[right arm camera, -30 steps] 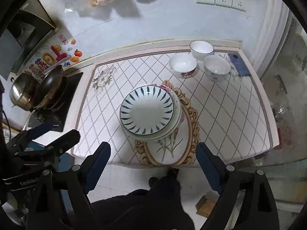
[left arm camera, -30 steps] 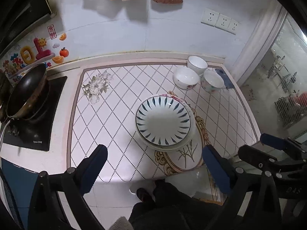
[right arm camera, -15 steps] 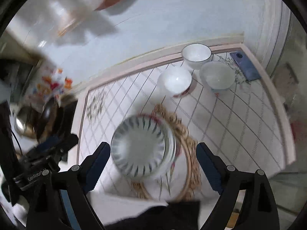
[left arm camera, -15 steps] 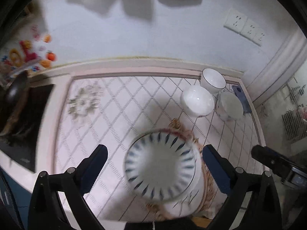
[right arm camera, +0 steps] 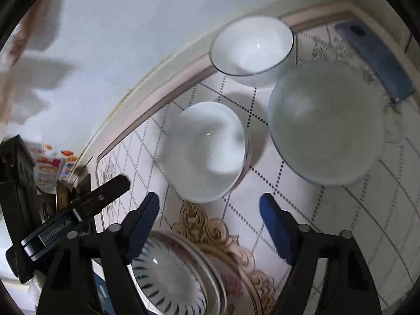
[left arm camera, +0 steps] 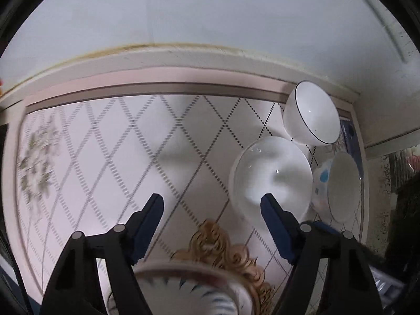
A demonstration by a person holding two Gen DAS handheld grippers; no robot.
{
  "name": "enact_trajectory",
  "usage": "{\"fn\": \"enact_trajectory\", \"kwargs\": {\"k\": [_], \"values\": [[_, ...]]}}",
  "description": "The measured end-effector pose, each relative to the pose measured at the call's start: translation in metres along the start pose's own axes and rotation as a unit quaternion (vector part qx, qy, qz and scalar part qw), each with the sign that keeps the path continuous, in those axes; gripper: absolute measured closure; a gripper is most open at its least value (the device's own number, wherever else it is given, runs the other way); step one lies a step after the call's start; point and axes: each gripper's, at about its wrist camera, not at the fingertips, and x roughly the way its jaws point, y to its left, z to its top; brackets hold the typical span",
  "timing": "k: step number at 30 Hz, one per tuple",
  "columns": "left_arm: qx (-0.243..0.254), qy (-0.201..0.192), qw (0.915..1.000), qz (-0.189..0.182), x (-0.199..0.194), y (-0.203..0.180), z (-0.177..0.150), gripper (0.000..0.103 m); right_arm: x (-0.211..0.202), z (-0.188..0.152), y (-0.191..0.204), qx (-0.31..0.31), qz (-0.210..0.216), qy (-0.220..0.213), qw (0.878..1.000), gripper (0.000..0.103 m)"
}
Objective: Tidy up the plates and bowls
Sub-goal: 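Reach the left gripper to a white bowl while the right gripper reaches another bowl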
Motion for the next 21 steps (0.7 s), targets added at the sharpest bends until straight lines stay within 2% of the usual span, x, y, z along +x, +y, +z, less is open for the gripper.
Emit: {"fn": "enact_trajectory", "kwargs": {"k": [6,7,8,9,10,13,21], "values": [[0.043,0.037,0.9984,-0.001,0.045,-0.018,0.019,0.029,0.043,0.019,-0.017,0.038,0.0,0.028,0.999,0.053],[0.051,0.044,0.9977,0.002,0.051,-0.02,0.021,0.041,0.047,0.02,-0.019,0.042,0.0,0.03,0.999,0.061],[0.058,0.051,0.9971,0.001,0.056,-0.022,0.022,0.049,0.053,0.022,-0.021,0.048,-0.003,0.031,0.998,0.063],[0.061,0.055,0.9966,0.0,0.059,-0.023,0.023,0.067,0.056,0.024,-0.022,0.051,-0.007,0.029,0.998,0.064],[0.066,0.06,0.996,-0.001,0.062,-0.024,0.024,0.078,0.058,0.025,-0.023,0.054,-0.01,0.028,0.998,0.067],[0.08,0.052,0.9955,0.001,0.063,-0.029,0.024,0.09,0.062,0.028,-0.024,0.051,-0.021,0.02,0.998,0.082],[0.093,0.025,0.9953,0.007,0.037,-0.042,0.007,0.091,0.066,0.024,-0.018,0.024,-0.033,0.014,0.999,0.084]]}}
